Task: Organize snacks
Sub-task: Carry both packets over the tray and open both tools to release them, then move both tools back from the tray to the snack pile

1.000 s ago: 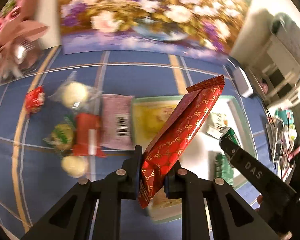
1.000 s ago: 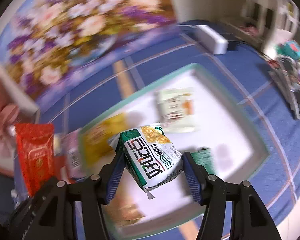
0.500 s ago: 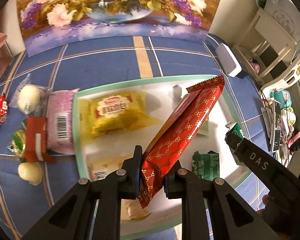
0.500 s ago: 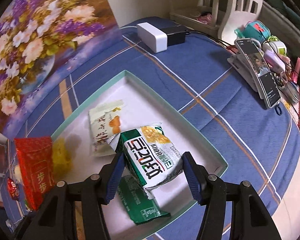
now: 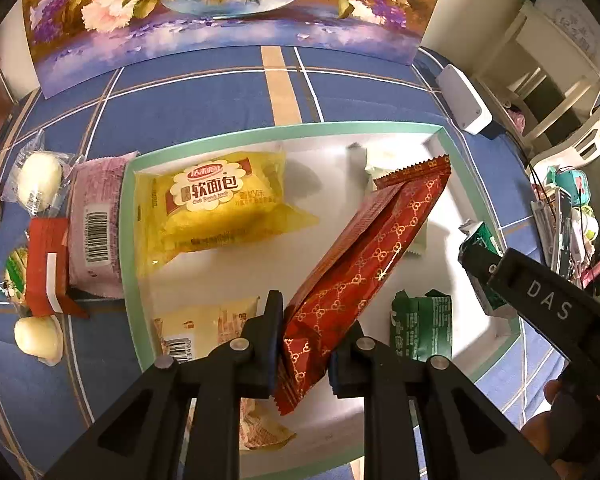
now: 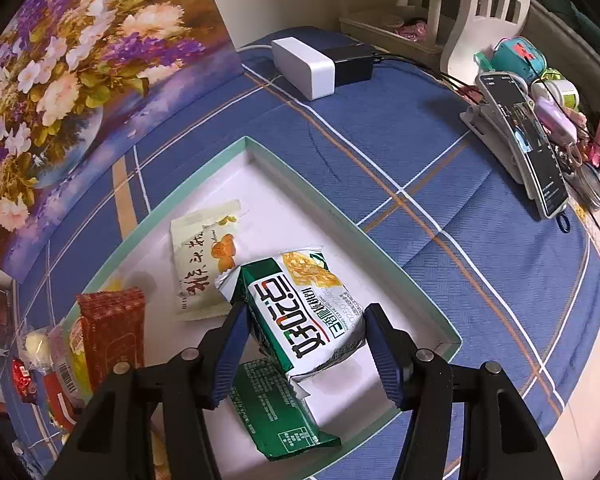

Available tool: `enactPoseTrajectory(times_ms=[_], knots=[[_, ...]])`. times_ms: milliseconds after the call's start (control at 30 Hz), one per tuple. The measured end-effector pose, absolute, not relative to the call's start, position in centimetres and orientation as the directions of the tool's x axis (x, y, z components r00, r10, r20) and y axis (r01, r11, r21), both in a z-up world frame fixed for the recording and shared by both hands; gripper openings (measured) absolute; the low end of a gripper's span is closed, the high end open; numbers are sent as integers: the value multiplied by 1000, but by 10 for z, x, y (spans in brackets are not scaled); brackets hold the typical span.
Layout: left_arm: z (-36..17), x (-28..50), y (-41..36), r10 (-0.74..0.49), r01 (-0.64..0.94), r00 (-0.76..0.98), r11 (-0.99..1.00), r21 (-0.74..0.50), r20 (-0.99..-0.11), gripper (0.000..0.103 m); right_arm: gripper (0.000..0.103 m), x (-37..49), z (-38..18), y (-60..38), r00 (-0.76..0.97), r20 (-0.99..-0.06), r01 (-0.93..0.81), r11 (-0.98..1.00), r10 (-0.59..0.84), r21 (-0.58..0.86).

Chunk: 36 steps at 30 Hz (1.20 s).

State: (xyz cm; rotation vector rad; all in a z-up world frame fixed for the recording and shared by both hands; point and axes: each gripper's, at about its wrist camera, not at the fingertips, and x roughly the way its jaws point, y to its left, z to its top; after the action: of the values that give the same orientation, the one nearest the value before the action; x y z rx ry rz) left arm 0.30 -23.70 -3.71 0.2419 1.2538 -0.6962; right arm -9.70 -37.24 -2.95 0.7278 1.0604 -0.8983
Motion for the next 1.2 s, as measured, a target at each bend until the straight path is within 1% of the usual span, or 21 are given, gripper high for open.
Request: enactPoseTrajectory(times_ms=[67,167,467,533,600,733,767,833,867,900,1000,1100,1133,1167,1200], knots=[[-34,2,-237,-357,607,135,767,-208,-924,21,62,-97,-29,-372,216,-941,884,460,-260,76],[-29,-1,-236,-372,612,140,761,-215,-918,30,62,-97,-28,-371,225,-940,880,467,-257,83],[-13,5,-217,-386,569,187,792,-221,-903,31,62,-90,-22,-364,239,-936,859,505,-257,80],[-10,7,-213,-384,556,210,803,-213,-899,32,64,-88,-23,-363,242,-938,852,517,-248,83],[-6,11,-207,-377,539,235,817,-202,-896,43,64,-86,-24,-362,237,-941,849,521,-240,80],[-3,21,-191,-354,488,275,852,-188,-894,52,65,-86,-25,-361,236,-944,845,528,-232,82],[-3,25,-186,-352,469,281,862,-192,-893,57,66,-85,-24,-361,237,-943,844,530,-234,80],[-4,32,-177,-348,434,290,878,-201,-892,62,74,-85,-21,-360,239,-941,842,535,-241,76],[-4,34,-174,-344,420,295,885,-202,-891,65,80,-84,-20,-360,239,-939,841,536,-246,74],[-4,37,-169,-339,405,303,892,-202,-891,68,82,-84,-18,-359,239,-938,840,538,-252,70],[-3,45,-157,-319,354,335,915,-195,-887,71,82,-82,-13,-358,242,-935,835,546,-260,65],[-6,52,-143,-257,294,379,944,-147,-889,74,83,-78,-9,-350,247,-931,824,564,-267,57],[-6,54,-138,-233,278,391,952,-127,-890,77,84,-76,-8,-347,251,-930,817,573,-268,55],[-8,56,-134,-215,263,401,958,-113,-891,87,85,-73,-7,-343,255,-929,811,583,-267,55],[-8,58,-128,-193,243,416,965,-96,-889,90,85,-70,-6,-338,261,-928,802,594,-266,55]])
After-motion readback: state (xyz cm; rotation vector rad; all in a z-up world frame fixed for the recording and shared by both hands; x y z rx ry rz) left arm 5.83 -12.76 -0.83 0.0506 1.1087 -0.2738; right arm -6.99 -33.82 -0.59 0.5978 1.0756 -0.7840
